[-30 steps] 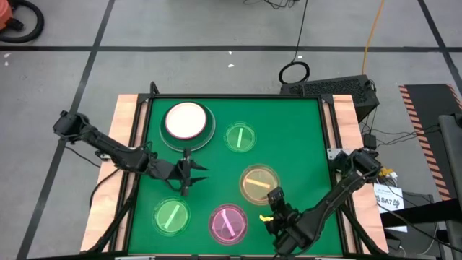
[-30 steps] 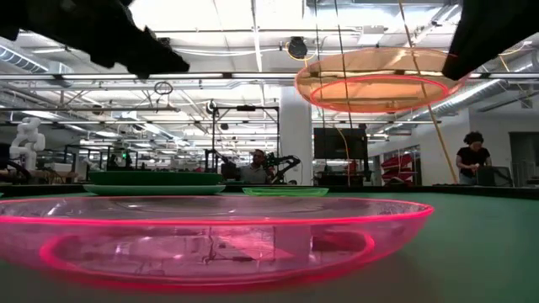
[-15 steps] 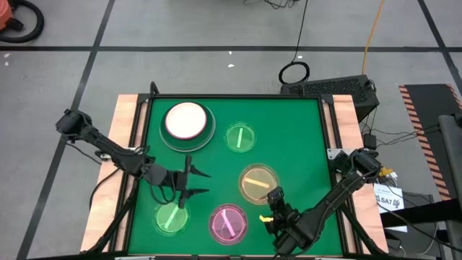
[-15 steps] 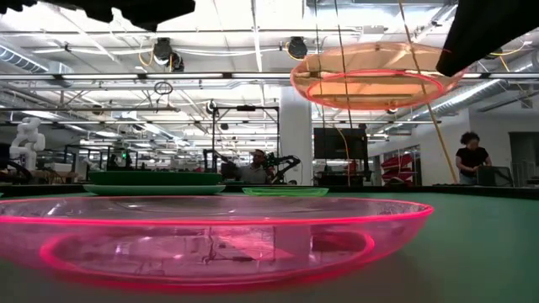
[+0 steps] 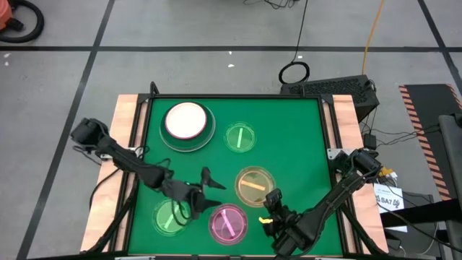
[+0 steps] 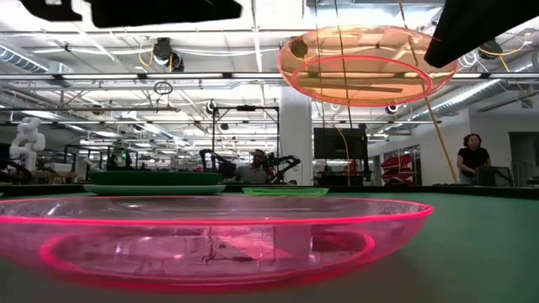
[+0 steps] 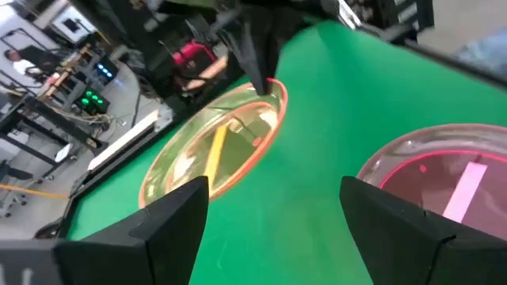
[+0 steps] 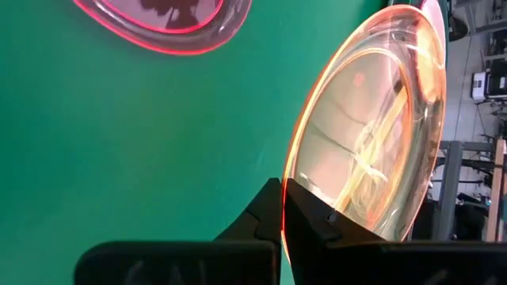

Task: Stack plastic plates
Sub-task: Stack the orange transparent plate on the white plate

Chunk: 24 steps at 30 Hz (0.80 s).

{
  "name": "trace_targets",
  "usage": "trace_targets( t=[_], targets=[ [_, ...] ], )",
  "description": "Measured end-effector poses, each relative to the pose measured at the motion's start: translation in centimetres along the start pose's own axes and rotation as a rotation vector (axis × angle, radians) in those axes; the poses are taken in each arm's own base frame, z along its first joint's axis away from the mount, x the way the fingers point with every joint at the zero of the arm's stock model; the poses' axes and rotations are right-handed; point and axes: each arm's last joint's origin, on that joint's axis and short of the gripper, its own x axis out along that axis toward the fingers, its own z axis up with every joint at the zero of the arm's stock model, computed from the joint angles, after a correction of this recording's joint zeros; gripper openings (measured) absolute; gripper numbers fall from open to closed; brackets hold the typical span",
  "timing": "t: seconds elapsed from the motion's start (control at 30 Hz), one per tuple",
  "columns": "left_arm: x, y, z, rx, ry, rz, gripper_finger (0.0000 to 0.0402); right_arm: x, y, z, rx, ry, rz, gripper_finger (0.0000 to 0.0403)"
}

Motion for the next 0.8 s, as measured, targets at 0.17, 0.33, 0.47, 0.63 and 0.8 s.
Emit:
trace_targets(
  t=[0.17, 0.33, 0.47, 0.63, 0.8],
  targets=[
    [2.5, -0.6, 0.7, 0.056, 0.103, -0.007, 0.0291, 0.0, 0.1, 0.1, 0.009, -0.001, 0.028, 0.0],
    [4.3, -0.9, 1.6, 0.092, 0.174, 0.003, 0.0269, 0.1, 0.2, 0.2, 0.019, 0.004, 0.081, 0.0],
    [5.4, -1.1, 2.1, 0.115, 0.217, -0.008, 0.0233, 0.1, 0.2, 0.3, 0.029, -0.007, 0.083, 0.0],
    [6.1, -1.4, 2.3, 0.155, 0.286, -0.042, 0.0187, 0.1, 0.3, 0.4, 0.037, -0.016, 0.086, 0.0],
    [6.5, -1.4, 2.5, 0.168, 0.313, -0.052, 0.0145, 0.1, 0.3, 0.6, 0.047, -0.027, 0.089, 0.0]
  ],
)
